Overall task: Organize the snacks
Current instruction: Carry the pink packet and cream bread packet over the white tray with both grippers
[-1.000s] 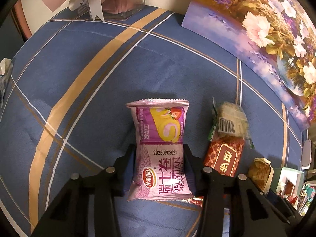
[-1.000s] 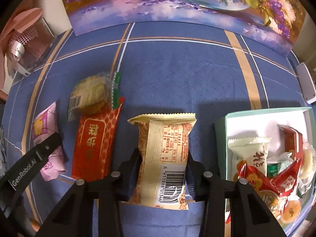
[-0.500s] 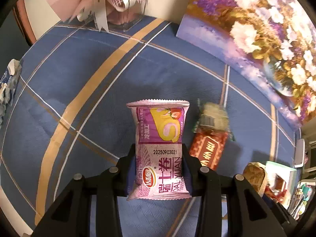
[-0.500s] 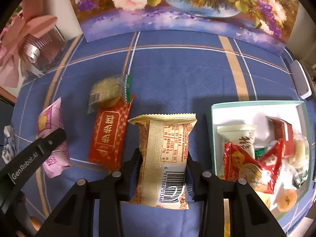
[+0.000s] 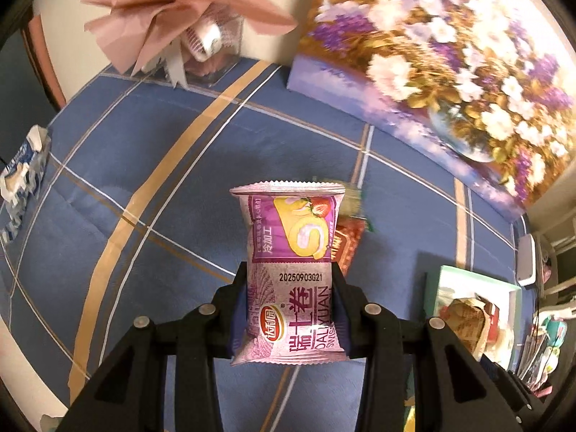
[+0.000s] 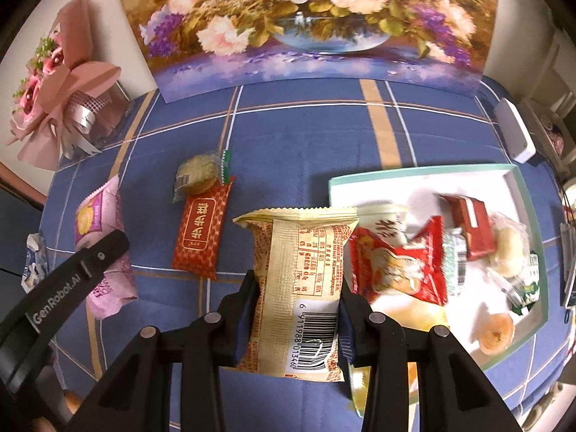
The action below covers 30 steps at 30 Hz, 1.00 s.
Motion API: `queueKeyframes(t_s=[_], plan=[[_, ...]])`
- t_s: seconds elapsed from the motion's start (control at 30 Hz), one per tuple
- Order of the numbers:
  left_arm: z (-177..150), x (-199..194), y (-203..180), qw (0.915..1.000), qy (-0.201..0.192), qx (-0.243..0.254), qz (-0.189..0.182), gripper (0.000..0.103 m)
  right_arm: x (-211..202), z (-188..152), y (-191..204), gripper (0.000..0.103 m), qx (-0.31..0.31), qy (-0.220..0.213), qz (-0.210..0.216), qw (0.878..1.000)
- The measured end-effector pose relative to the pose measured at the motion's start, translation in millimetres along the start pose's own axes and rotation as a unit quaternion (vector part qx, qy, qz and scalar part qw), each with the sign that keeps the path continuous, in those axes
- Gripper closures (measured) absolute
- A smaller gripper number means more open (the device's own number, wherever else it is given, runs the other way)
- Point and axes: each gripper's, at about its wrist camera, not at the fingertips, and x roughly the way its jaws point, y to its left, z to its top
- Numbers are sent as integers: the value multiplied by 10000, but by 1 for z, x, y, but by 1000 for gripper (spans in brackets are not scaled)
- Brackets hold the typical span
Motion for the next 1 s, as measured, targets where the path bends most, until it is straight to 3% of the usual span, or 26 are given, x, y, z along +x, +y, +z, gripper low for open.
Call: queueKeyframes(t_s=[0.27, 0.47, 0.77, 1.0], plan=[[-18, -23, -33, 9992, -257, 313, -62, 61, -18, -12, -37, 61, 341, -131, 65, 9993], [-34, -33, -72, 9971, -284, 662, -256, 61, -35, -17, -87, 61, 806, -271, 54, 9964], [-68, -31, -155, 9872, -143, 1485, -556, 61, -52, -5, -189, 61, 1726, -292, -235, 9843], [-101, -20, -202, 9786, 35, 1911, -761, 61, -49, -15, -237, 61, 2125, -243, -343, 9763]])
